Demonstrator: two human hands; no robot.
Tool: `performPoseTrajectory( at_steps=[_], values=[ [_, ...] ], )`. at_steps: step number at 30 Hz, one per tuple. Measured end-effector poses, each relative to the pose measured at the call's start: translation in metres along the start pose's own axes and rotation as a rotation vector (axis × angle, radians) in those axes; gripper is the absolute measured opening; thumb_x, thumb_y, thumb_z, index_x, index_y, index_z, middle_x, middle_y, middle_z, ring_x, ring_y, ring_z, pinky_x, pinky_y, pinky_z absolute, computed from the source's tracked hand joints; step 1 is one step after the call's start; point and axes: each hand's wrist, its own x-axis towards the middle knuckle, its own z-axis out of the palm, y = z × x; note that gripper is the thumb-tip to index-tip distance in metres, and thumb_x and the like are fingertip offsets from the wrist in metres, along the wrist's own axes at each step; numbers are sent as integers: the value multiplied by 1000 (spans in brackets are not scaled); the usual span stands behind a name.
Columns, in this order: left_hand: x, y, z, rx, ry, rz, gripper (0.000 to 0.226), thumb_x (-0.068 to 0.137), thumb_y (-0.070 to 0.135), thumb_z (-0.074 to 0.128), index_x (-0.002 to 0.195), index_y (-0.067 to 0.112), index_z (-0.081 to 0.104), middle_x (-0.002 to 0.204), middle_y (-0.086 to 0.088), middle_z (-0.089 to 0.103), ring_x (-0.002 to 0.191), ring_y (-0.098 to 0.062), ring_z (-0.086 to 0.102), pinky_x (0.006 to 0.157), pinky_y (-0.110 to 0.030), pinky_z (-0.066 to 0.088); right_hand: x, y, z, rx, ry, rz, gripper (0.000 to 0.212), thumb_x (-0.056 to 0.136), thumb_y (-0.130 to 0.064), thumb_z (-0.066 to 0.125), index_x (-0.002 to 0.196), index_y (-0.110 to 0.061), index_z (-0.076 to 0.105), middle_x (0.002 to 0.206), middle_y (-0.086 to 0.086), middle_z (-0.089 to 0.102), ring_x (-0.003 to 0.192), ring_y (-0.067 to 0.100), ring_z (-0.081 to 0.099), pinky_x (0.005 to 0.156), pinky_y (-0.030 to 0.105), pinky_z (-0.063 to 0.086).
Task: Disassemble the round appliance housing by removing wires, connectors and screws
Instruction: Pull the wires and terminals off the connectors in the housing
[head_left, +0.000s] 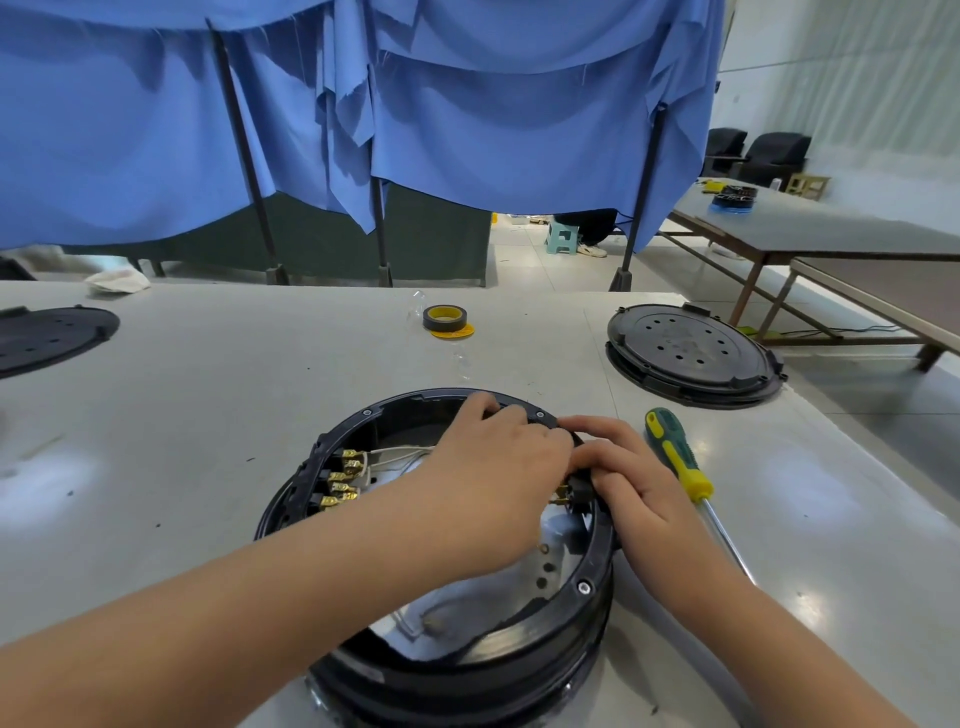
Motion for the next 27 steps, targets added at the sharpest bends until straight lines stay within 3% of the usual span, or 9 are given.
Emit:
performPoseTrajectory(
  at_steps=[4,6,10,15,19,21,23,27],
  values=[
    [2,3,-2,79,-12,39,25,88,24,54,88,21,30,80,6,32,82,-16,28,96,-35,24,-1,0,-1,6,-5,-10,40,88,9,34,84,-10,69,121,-3,55,115,1,52,92,10,39],
    [-2,3,2,3,4,-31,17,91,22,49,90,22,32,81,8,35,82,-15,31,96,-34,23,-1,0,0,9,-2,4,44,89,10,35,80,-15,70,122,-5,55,117,0,51,93,10,39],
    [-6,5,6,-133,22,-123,8,94,24,48,99,25,42,91,9,46,92,-14,42,101,-33,22,0,-1,1,-4,5,14,37,82,-7,34,77,-18,69,122,-10,54,117,-3,49,91,6,35],
    [-23,-14,4,-227,-84,-139,3,94,28,47,92,31,45,100,10,56,104,-11,44,106,-33,18,0,0,2,-14,12,39,34,82,-12,35,77,-18,68,122,-14,54,115,-6,48,89,3,33],
    [-33,-22,-3,-372,81,-145,12,95,28,49,87,36,49,79,20,51,89,0,44,106,-29,17,-1,-1,1,-12,15,52,34,82,-12,35,77,-18,68,122,-15,54,117,-5,48,89,2,33],
    [-31,-21,-8,-438,159,-164,11,94,29,52,86,37,52,78,21,55,88,2,47,104,-26,18,-2,-2,1,-15,17,46,34,82,-11,35,78,-18,68,122,-16,54,117,-5,48,90,3,33],
    [-28,-20,-15,-563,201,-191,10,92,29,57,85,36,57,78,19,62,86,4,53,99,-23,27,-3,-2,0,-27,13,46,34,84,-11,36,80,-18,69,123,-17,54,118,-6,48,91,4,34],
    [-22,-18,-33,-959,297,-247,10,87,25,66,82,34,65,76,17,70,77,4,64,68,-8,46,-3,-4,-2,-54,15,43,42,93,6,40,85,-20,72,123,-17,56,118,-7,48,94,6,34]
  ],
)
